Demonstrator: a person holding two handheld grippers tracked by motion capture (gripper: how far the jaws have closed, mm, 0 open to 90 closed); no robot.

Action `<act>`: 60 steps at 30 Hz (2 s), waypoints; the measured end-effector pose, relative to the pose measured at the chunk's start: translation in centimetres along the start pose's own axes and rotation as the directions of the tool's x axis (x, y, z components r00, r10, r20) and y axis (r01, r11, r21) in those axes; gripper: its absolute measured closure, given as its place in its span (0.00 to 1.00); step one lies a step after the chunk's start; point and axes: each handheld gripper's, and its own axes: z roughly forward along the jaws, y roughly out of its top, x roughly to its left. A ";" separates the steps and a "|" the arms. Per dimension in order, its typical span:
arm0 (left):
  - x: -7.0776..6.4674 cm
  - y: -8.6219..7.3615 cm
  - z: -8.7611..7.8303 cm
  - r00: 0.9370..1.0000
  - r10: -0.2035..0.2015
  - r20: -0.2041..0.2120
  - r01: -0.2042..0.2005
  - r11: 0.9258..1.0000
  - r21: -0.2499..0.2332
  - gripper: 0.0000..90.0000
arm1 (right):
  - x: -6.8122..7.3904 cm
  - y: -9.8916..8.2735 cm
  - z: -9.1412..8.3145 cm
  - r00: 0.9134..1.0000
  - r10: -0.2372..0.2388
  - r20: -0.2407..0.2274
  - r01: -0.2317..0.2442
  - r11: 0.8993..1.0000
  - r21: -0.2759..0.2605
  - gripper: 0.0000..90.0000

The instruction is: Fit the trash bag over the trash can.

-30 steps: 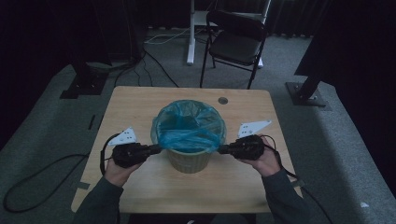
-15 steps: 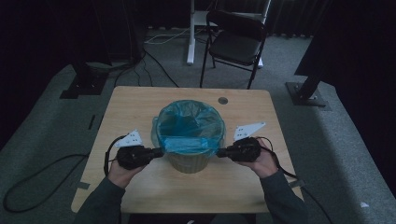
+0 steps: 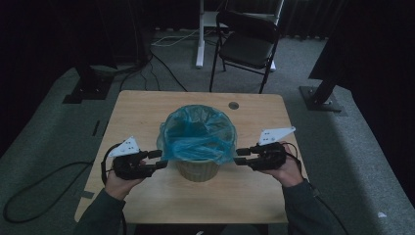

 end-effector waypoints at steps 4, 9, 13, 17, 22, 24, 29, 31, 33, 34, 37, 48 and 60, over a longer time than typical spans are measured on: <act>0.0 0.3 -0.4 1.000 0.000 -0.003 0.000 1.000 -0.029 0.52 | 0.0 0.5 -0.3 1.000 0.003 0.009 -0.003 1.000 -0.025 0.63; -0.1 0.6 -0.7 1.000 0.012 0.004 -0.012 0.999 -0.042 0.48 | 0.1 1.2 -0.2 1.000 0.002 0.011 -0.002 0.999 -0.045 0.60; -0.2 0.5 -0.8 1.000 0.016 0.004 -0.016 0.999 -0.041 0.48 | 0.1 1.6 -0.1 1.000 -0.001 0.016 0.002 0.998 -0.057 0.59; 0.0 0.4 -1.0 1.000 0.017 0.008 -0.016 0.999 -0.045 0.48 | 0.2 2.3 0.2 1.000 -0.006 0.015 0.007 0.997 -0.074 0.60; 0.3 0.2 -1.3 1.000 0.016 0.022 -0.015 0.999 -0.048 0.48 | 0.1 2.5 0.7 1.000 -0.004 0.012 0.004 0.998 -0.064 0.63; 0.3 0.2 -1.4 0.999 0.016 0.031 -0.014 0.998 -0.058 0.48 | 0.2 2.6 1.0 1.000 -0.003 0.013 0.004 0.998 -0.056 0.65; 0.3 0.3 -1.8 0.998 0.031 0.049 -0.028 0.997 -0.071 0.48 | 0.1 2.6 1.3 1.000 0.001 0.014 -0.001 0.999 -0.040 0.79; 0.3 0.3 -2.1 0.998 0.036 0.053 -0.031 0.996 -0.083 0.48 | 0.0 2.5 1.4 1.000 0.003 0.017 -0.003 0.999 -0.039 0.86; 0.3 0.5 -2.3 0.998 0.038 0.057 -0.032 0.995 -0.093 0.48 | 0.0 2.5 1.4 1.000 0.003 0.019 -0.002 0.999 -0.034 0.91; 0.3 0.6 -2.4 0.998 0.038 0.056 -0.033 0.995 -0.096 0.48 | 0.0 2.5 1.4 1.000 0.001 0.020 -0.001 1.000 -0.031 0.93; 0.1 1.1 -2.5 0.998 0.046 0.053 -0.040 0.993 -0.107 0.48 | 0.0 2.5 1.5 1.000 -0.002 0.022 0.002 1.000 -0.023 0.96; -0.3 3.8 -1.1 0.996 0.088 0.030 -0.084 0.991 -0.101 0.46 | 0.2 2.3 1.8 1.000 -0.008 0.012 0.009 1.000 -0.015 0.97; -0.5 5.3 1.1 0.995 0.096 0.000 -0.096 0.994 -0.055 0.71 | 0.3 2.2 1.8 1.000 -0.012 0.004 0.013 1.000 -0.016 0.97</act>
